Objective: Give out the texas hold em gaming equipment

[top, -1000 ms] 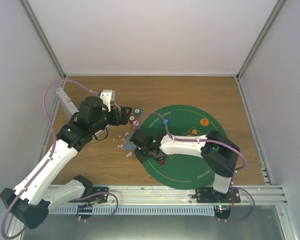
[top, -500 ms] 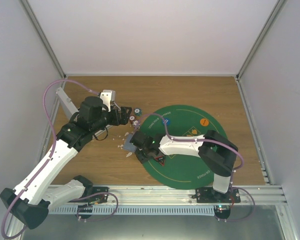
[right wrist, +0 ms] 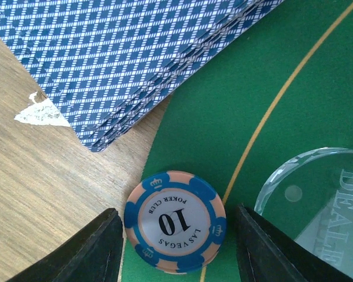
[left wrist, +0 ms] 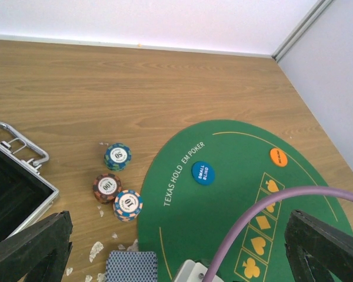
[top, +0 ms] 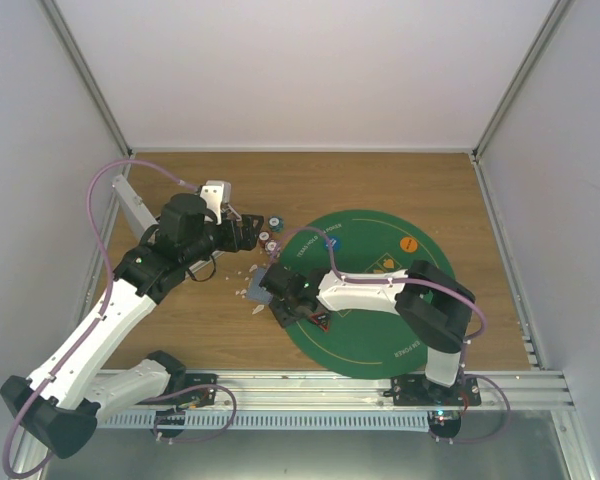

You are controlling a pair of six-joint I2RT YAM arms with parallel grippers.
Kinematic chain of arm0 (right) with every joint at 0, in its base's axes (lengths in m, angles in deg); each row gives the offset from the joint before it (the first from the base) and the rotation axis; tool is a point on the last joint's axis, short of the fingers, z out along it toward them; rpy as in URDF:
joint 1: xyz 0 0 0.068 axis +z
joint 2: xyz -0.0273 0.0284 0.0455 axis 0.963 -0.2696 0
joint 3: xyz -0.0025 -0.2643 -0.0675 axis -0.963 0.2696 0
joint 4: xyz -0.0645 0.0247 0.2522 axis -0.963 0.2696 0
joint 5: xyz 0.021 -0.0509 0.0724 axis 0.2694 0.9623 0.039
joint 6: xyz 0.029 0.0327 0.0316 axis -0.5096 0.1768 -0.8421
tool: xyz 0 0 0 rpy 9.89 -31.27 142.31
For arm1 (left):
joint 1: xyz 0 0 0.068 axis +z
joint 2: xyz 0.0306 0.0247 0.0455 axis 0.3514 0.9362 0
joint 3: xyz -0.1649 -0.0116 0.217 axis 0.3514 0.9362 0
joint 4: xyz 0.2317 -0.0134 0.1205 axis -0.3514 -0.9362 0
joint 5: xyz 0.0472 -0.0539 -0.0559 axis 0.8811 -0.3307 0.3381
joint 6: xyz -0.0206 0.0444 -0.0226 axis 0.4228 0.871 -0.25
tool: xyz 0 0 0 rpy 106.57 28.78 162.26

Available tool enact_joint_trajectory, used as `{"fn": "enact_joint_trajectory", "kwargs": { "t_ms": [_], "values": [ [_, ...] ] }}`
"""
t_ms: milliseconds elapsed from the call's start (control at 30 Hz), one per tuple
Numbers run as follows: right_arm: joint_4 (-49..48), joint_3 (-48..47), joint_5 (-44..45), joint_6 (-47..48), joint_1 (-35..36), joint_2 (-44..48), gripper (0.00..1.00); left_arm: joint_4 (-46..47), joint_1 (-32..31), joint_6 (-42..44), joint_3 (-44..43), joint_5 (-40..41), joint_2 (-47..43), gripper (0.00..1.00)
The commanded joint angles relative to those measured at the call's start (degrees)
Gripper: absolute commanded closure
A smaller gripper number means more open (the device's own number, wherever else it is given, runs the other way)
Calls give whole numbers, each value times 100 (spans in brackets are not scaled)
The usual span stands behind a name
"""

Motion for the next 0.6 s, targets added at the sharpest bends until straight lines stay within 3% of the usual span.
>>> {"fn": "enact_joint_trajectory", "kwargs": {
  "t_ms": [0,300,567],
  "values": [
    [136,79,277,-109,26,-59,46,261,34,-66,50,-27,-134,1],
    [411,-617,311,247,-34,419,39,238,38,-39,37,92,-175,1],
    [774,-1653,291,203,-863,-125,35,135,82,126,-86,514,-227,1]
  ]
}}
